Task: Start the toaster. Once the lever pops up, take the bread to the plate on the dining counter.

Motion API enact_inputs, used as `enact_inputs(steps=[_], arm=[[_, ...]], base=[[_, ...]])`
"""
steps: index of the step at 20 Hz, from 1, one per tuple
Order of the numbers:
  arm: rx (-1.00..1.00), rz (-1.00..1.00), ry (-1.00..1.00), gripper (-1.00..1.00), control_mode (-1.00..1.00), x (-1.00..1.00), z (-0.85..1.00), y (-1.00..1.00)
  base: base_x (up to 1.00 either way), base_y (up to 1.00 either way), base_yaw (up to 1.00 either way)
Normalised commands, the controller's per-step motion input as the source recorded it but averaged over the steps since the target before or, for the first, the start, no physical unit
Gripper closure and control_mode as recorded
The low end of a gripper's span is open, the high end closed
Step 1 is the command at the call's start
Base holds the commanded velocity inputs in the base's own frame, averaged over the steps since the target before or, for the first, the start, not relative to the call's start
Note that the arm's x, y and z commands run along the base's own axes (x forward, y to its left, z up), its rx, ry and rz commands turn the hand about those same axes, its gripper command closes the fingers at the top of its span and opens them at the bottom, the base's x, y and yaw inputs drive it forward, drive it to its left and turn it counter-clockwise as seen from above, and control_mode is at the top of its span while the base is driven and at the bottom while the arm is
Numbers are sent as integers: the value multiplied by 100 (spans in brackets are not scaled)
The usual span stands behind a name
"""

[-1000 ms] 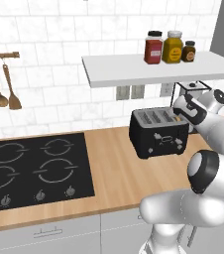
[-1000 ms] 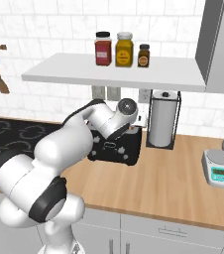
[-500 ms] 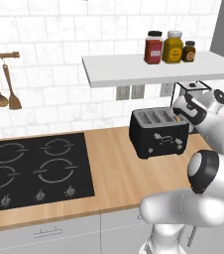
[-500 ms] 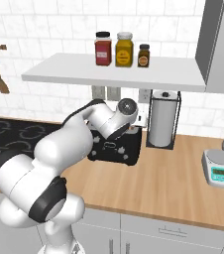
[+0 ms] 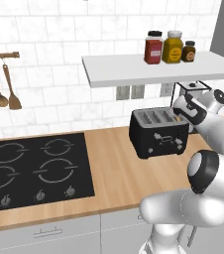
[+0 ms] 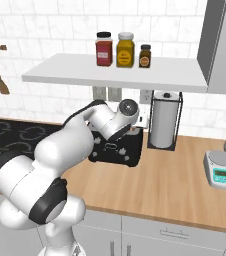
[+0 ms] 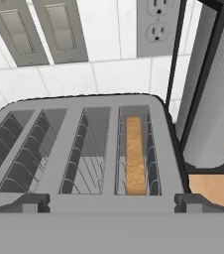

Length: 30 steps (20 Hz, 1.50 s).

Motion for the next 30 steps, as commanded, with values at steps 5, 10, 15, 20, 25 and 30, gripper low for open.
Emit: enact_inputs(steps=[5,10,15,20,25,30], arm=[[0,0,0,-100,-100,0,0,0],[0,0,0,-100,-100,0,0,0],[0,0,0,-100,-100,0,0,0],[0,0,0,-100,-100,0,0,0],[0,0,0,-100,-100,0,0,0],[0,0,0,-100,-100,0,0,0]], base=[[0,0,0],[0,0,0],[0,0,0],[0,0,0],[0,0,0],[0,0,0]])
